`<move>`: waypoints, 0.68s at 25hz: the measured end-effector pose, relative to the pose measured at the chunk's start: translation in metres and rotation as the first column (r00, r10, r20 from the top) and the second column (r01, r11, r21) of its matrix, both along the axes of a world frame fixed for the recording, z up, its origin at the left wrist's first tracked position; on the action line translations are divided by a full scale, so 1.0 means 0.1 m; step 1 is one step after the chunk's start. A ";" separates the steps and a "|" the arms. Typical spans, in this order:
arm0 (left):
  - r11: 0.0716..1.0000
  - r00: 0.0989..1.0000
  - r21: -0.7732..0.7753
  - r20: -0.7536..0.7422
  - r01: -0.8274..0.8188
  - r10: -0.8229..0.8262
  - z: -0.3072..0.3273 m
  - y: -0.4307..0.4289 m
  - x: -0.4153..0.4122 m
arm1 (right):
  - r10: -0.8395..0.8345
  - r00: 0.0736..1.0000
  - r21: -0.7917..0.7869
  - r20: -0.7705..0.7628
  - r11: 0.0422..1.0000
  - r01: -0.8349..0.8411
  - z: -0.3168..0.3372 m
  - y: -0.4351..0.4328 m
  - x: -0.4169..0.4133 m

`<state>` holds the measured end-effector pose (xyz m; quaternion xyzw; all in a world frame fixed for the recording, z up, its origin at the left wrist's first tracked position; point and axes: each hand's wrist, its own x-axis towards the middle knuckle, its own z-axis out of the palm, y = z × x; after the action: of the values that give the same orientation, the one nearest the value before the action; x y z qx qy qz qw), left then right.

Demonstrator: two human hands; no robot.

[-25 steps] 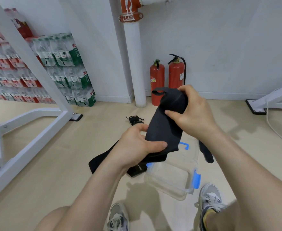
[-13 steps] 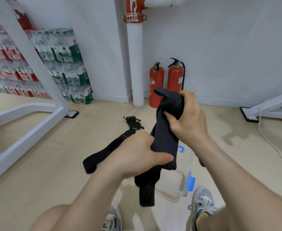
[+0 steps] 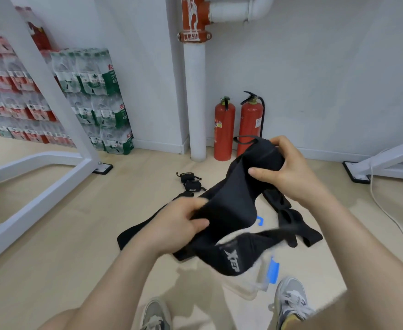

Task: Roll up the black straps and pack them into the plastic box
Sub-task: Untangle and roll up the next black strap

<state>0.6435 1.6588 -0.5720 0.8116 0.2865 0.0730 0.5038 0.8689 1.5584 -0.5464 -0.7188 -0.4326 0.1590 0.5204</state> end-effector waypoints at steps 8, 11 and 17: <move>0.980 0.985 -0.166 0.116 -0.111 0.131 -0.06 -0.11 0.16 | 0.060 0.997 0.007 0.054 0.998 -0.060 0.02 -0.06 0.08; 0.990 0.989 -0.061 0.062 -0.130 0.134 -0.06 -0.06 0.15 | -0.038 0.975 0.027 0.220 0.999 0.033 0.02 -0.06 0.06; 0.980 0.983 -0.199 0.179 -0.012 0.048 0.01 -0.10 0.14 | -0.054 0.928 0.077 0.368 0.997 0.028 0.06 -0.01 -0.13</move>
<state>0.6572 1.6491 -0.5709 0.7431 0.2570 0.1263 0.6048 0.8561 1.5573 -0.5409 -0.7260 -0.5131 -0.0054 0.4578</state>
